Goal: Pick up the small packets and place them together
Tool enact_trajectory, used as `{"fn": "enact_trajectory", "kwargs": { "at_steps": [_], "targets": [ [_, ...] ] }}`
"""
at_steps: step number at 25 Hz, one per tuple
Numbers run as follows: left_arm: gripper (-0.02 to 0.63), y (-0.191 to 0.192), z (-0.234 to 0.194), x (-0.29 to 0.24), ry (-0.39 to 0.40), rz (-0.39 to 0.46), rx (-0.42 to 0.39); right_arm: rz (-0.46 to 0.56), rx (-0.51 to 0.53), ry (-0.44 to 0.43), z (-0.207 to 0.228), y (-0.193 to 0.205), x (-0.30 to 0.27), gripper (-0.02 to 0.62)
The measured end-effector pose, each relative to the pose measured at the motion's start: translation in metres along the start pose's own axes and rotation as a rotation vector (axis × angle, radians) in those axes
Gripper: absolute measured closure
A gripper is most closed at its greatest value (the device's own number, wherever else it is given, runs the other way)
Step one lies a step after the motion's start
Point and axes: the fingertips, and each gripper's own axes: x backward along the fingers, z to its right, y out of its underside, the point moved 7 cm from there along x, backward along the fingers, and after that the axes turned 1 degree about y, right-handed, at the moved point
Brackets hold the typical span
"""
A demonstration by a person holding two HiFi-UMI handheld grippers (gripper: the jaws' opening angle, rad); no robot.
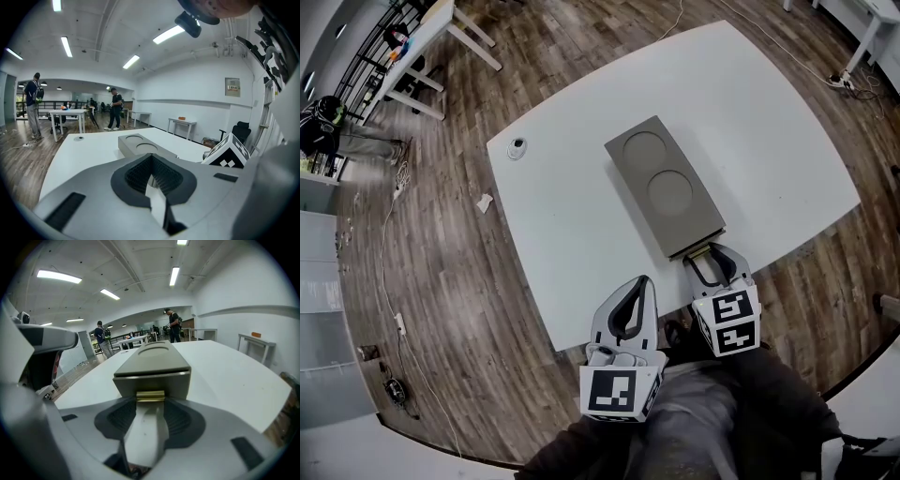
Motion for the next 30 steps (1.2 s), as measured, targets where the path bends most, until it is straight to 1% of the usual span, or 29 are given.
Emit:
{"fn": "enact_trajectory", "kwargs": {
  "at_steps": [18,30],
  "targets": [
    [0.612,0.012,0.033,0.020,0.072,-0.012,-0.039,0.039,-0.034,0.009,-0.005,0.036,0.038,0.403],
    [0.612,0.019,0.054,0.036,0.112,-0.004,-0.076,0.060,-0.048,0.017,-0.009,0.062,0.065,0.403]
  ]
}}
